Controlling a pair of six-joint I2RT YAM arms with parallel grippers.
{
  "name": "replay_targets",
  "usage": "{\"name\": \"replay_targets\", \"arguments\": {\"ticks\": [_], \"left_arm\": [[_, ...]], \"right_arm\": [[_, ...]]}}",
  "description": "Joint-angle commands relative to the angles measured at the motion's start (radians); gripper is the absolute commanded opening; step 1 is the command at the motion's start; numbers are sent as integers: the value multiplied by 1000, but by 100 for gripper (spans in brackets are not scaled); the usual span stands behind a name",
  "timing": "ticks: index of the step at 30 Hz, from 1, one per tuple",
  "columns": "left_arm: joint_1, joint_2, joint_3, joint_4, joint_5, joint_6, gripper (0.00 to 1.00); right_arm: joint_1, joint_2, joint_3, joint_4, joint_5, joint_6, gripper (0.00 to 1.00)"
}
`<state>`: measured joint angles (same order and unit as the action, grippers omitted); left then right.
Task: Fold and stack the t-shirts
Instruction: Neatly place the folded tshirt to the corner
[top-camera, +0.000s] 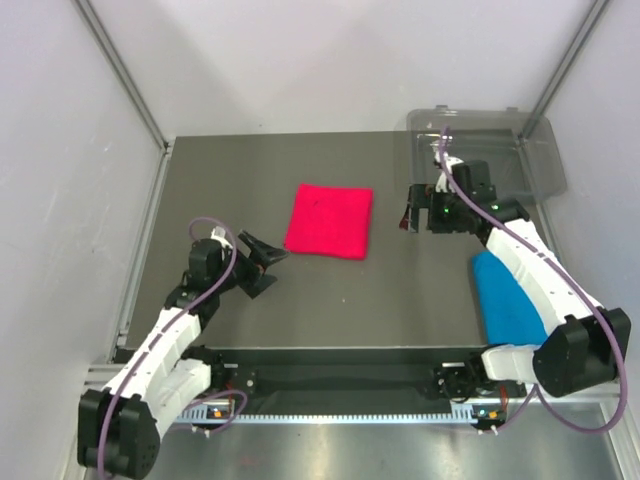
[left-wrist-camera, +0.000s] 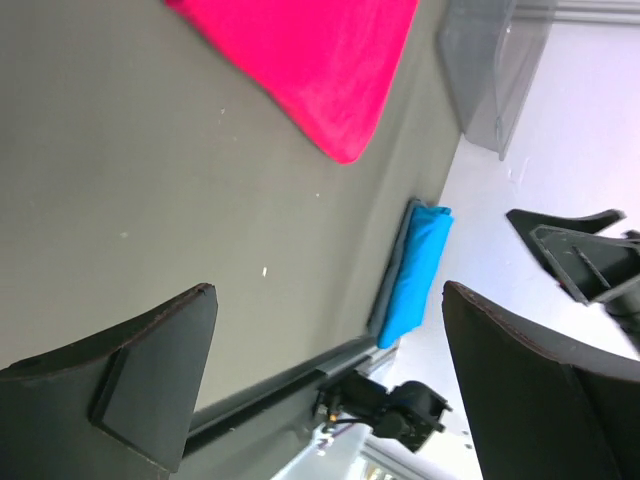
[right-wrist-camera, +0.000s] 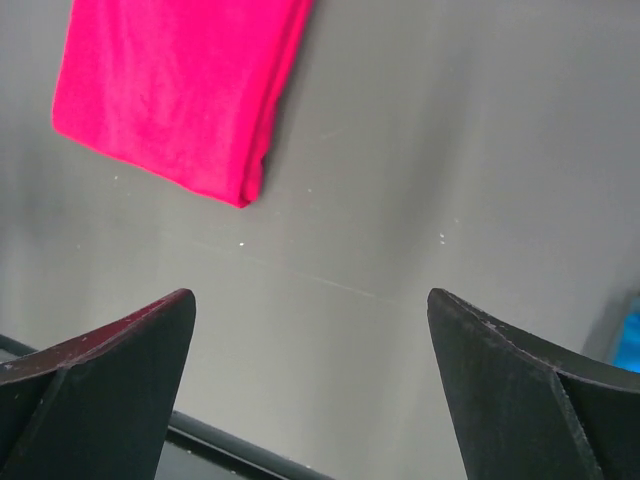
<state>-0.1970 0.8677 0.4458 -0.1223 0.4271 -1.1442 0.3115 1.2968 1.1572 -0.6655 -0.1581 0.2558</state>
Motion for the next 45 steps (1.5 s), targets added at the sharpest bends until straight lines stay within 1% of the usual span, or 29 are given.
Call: {"name": "replay_targets", "arguments": {"ticks": [1, 3, 4, 5, 6, 7, 8, 10, 11, 12, 13, 14, 16, 17, 18, 20, 22, 24, 25, 29, 30, 31, 33, 34, 35, 36, 38, 39, 45], "left_arm": [[-27, -30, 7, 128, -24, -125, 98], [-114, -10, 56, 43, -72, -104, 96], [-160, -10, 68, 38, -118, -138, 95], [-262, -18, 67, 32, -252, -172, 91], [-324, -21, 57, 39, -330, -211, 90], [-385, -19, 36, 55, -405, -291, 88], [-521, -6, 31, 75, -605, -330, 84], [-654, 39, 53, 88, -762, -415, 84], [-732, 122, 76, 84, -804, -442, 83], [-749, 170, 96, 102, -818, -449, 80], [-762, 274, 119, 107, -818, -445, 79], [-774, 321, 178, 101, -821, -450, 77], [-777, 428, 209, 115, -855, -451, 74], [-777, 457, 223, 168, -872, -451, 73], [-777, 485, 232, 187, -921, -477, 69], [-776, 569, 251, 207, -968, -502, 62], [-772, 647, 272, 222, -984, -583, 61], [-772, 694, 283, 233, -998, -661, 63], [-772, 736, 287, 268, -1004, -666, 64], [-771, 823, 324, 268, -999, -732, 64], [-771, 835, 327, 262, -1002, -791, 64], [-771, 855, 326, 268, -1010, -810, 64], [-771, 884, 329, 299, -1048, -844, 59], [-771, 893, 343, 294, -1062, -861, 57], [-769, 901, 350, 277, -1082, -876, 54], [-768, 910, 356, 262, -1084, -912, 53], [-762, 933, 373, 224, -1082, -969, 53], [-762, 939, 375, 230, -1090, -997, 56], [-743, 996, 432, 204, -1070, -1034, 59]], "right_arm": [[-72, -27, -62, 30, -156, 13, 100], [-110, -28, -80, 24, -216, 7, 100], [-112, -42, -102, 29, -259, -3, 100], [-114, -51, -112, 35, -267, -3, 100], [-115, -62, -125, 46, -267, 2, 100], [-115, -83, -146, 50, -271, 3, 100], [-115, -90, -155, 53, -270, 5, 100], [-117, -99, -180, 56, -274, 5, 100], [-117, -99, -186, 55, -279, 2, 100], [-118, -100, -201, 56, -281, 2, 100], [-117, -103, -208, 56, -288, 2, 100], [-118, -105, -215, 56, -290, 0, 100], [-120, -116, -232, 61, -297, 8, 100], [-120, -120, -237, 63, -299, 10, 100], [-120, -125, -243, 61, -299, 13, 100], [-123, -140, -249, 61, -302, 14, 100], [-123, -154, -258, 57, -296, 11, 100], [-124, -159, -267, 50, -288, 5, 100], [-126, -162, -269, 46, -284, 2, 100], [-130, -157, -289, 43, -281, -12, 100], [-130, -154, -294, 44, -284, -12, 100], [-132, -151, -292, 46, -282, -13, 100], [-132, -145, -289, 46, -279, -16, 100], [-132, -143, -290, 50, -276, -15, 100], [-132, -142, -291, 53, -276, -15, 100], [-132, -137, -287, 58, -278, -12, 100], [-132, -128, -284, 64, -279, -10, 100], [-132, -122, -280, 67, -282, -7, 100], [-134, -68, -251, 89, -284, -3, 99]]}}
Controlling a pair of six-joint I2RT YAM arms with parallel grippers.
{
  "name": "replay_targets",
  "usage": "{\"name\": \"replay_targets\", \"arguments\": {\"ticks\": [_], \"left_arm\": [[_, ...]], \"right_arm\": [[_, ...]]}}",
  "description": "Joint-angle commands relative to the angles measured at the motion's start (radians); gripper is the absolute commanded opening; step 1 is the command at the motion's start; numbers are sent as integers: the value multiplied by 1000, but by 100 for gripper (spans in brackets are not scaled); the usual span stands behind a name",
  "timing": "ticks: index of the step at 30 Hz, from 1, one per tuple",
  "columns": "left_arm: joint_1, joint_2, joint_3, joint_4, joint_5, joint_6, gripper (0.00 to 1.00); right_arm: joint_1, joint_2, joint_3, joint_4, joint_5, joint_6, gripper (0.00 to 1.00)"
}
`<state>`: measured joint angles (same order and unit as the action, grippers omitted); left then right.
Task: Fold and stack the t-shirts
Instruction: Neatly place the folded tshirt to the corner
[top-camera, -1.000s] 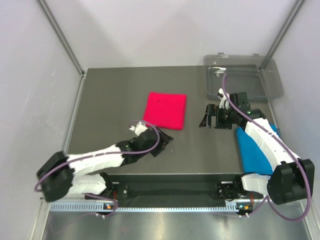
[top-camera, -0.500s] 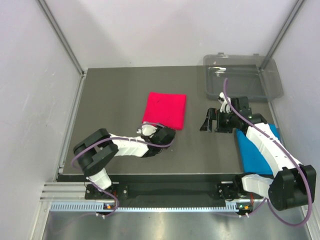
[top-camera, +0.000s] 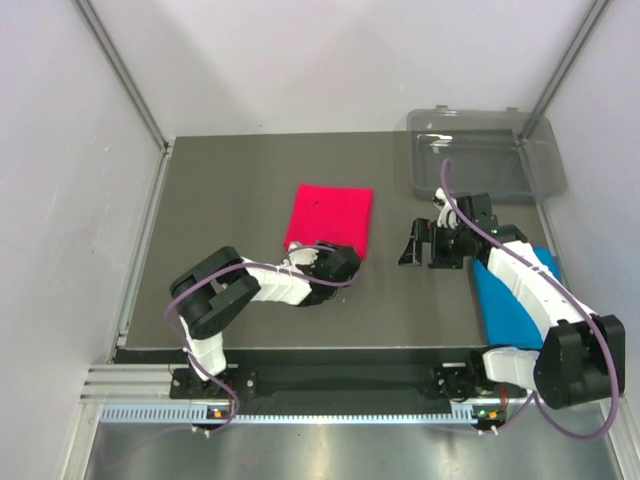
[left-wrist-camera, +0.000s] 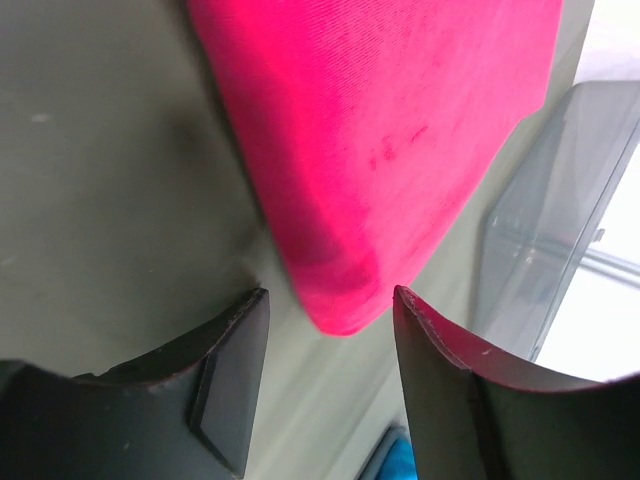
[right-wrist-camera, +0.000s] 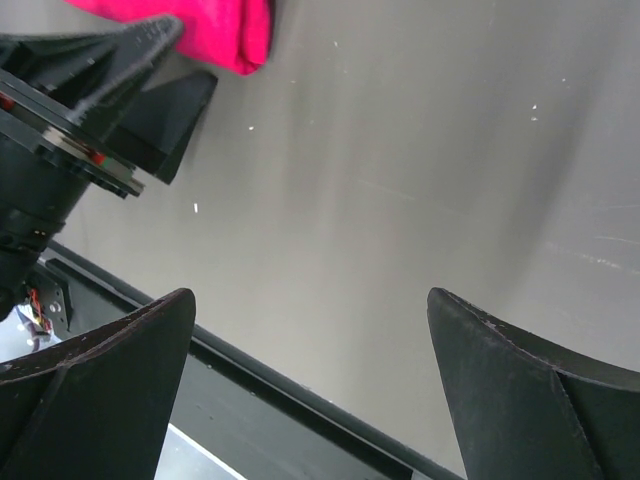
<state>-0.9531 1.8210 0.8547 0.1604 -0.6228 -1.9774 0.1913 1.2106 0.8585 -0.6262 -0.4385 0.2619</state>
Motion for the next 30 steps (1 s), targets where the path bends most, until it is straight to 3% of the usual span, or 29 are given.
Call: {"name": "replay_targets", "arguments": {"ticks": [1, 6, 10, 11, 16, 21, 30], "left_arm": [[17, 55, 26, -79, -9, -208, 58], [30, 84, 37, -85, -8, -248, 53], [39, 93, 40, -59, -9, -238, 41], [40, 93, 40, -44, 0, -230, 29], [50, 38, -14, 34, 40, -184, 0], [74, -69, -78, 67, 107, -140, 0], [111, -201, -131, 68, 158, -103, 0]], "right_arm": [[-13, 26, 51, 49, -3, -7, 100], [-13, 87, 94, 54, -12, -6, 100], [-13, 147, 131, 68, -58, -4, 99], [-13, 161, 138, 75, -66, 2, 100], [-13, 309, 197, 140, -201, 23, 100], [-10, 427, 212, 292, -337, 111, 100], [59, 584, 260, 523, -381, 316, 100]]}}
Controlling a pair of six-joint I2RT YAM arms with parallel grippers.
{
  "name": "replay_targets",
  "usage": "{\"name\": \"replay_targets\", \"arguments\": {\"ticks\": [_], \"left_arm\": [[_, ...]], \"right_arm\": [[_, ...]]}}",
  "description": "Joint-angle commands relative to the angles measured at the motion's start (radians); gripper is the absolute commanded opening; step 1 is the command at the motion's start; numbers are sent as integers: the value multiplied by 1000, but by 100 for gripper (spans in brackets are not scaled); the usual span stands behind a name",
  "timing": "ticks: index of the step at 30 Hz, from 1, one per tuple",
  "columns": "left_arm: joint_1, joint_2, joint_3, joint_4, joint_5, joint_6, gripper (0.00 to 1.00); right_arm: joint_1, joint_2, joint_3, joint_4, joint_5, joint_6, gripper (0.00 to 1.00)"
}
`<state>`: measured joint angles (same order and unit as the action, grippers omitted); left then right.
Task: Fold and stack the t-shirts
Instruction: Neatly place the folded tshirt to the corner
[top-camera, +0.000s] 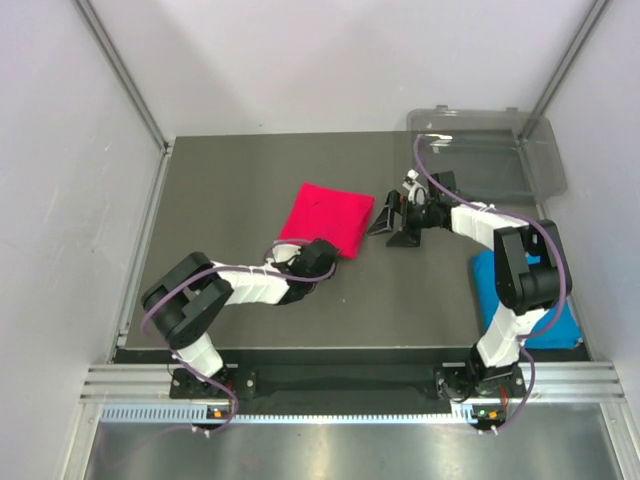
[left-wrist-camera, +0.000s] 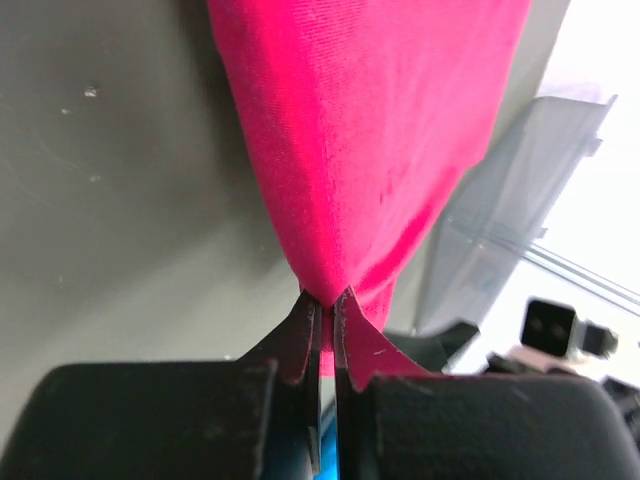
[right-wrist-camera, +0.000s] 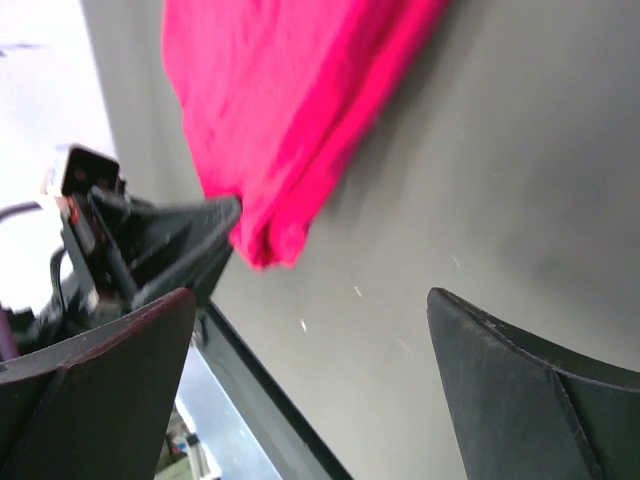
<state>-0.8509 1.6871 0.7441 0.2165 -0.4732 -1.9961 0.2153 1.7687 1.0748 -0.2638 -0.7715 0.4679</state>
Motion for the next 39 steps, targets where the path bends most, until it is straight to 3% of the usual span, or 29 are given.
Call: {"name": "replay_targets", "arguments": {"ticks": [1, 14, 20, 30, 39], "left_arm": [[10, -75, -19, 12, 13, -75, 0], [32, -158, -40, 3, 50, -52, 0], [38, -198, -68, -5, 56, -53, 0], [44, -234, -72, -14, 74, -44, 0], [46, -288, -98, -46, 84, -32, 0]], "right_arm": [[44, 38, 43, 204, -42, 133, 100], [128, 166, -24, 512, 84, 561, 100], [141, 210, -33, 583, 164, 641, 87], [147, 195, -93, 626, 334, 684, 78], [142, 268, -1, 617, 363, 611, 69]]}}
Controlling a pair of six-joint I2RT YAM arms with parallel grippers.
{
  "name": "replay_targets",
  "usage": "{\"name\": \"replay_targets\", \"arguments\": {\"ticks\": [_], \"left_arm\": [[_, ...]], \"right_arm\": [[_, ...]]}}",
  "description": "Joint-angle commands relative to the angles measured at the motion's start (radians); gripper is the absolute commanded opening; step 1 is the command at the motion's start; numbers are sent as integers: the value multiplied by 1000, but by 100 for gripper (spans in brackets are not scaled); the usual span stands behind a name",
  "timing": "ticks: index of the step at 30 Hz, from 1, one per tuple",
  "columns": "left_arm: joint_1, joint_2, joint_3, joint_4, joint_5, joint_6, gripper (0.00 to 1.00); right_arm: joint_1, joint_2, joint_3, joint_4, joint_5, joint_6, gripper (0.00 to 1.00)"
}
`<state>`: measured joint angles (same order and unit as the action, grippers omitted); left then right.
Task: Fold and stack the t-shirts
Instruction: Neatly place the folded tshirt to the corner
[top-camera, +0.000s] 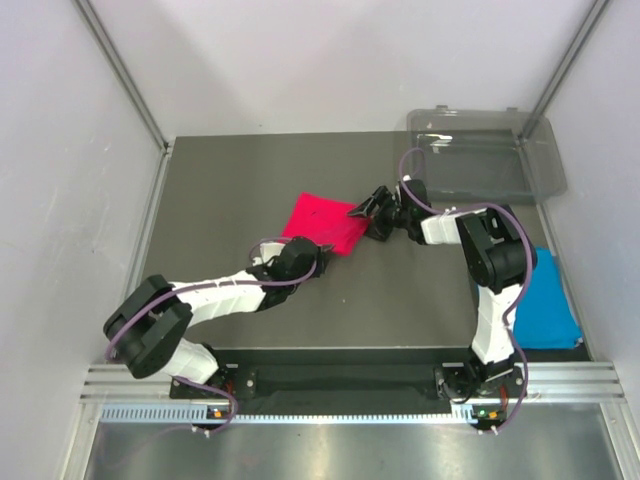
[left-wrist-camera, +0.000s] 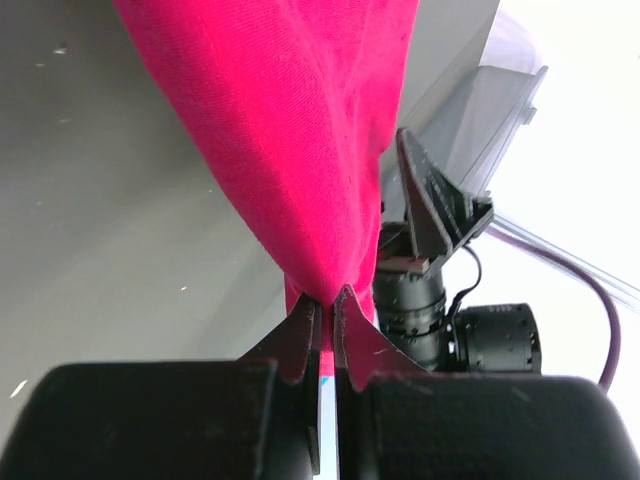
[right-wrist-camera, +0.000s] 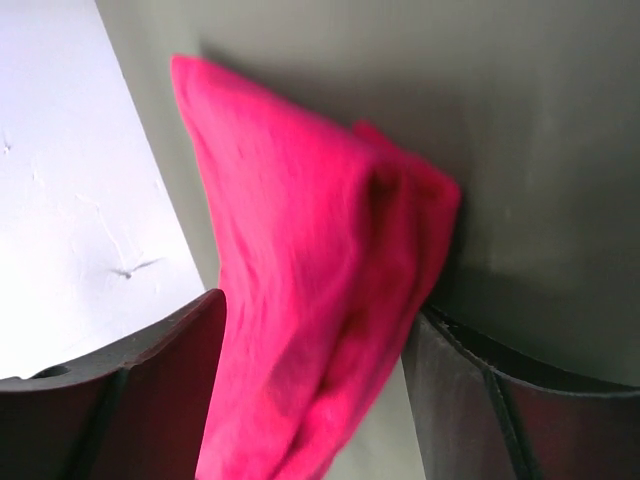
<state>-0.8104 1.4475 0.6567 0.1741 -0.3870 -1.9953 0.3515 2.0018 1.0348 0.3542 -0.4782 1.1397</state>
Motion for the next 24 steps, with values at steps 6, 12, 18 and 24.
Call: {"name": "replay_targets", "arguments": {"ticks": [6, 12, 18, 24], "left_arm": [[5, -70, -34, -12, 11, -28, 0], [5, -88, -48, -27, 20, -20, 0], [5, -99, -23, -152, 129, 96, 22], [10, -56, 12, -317, 340, 418, 55]], "right_arm": [[4, 40, 51, 16, 79, -103, 64], [-6, 38, 27, 55, 76, -118, 42], [-11, -34, -18, 86, 52, -185, 0], [-8, -234, -59, -192, 209, -284, 0]]}}
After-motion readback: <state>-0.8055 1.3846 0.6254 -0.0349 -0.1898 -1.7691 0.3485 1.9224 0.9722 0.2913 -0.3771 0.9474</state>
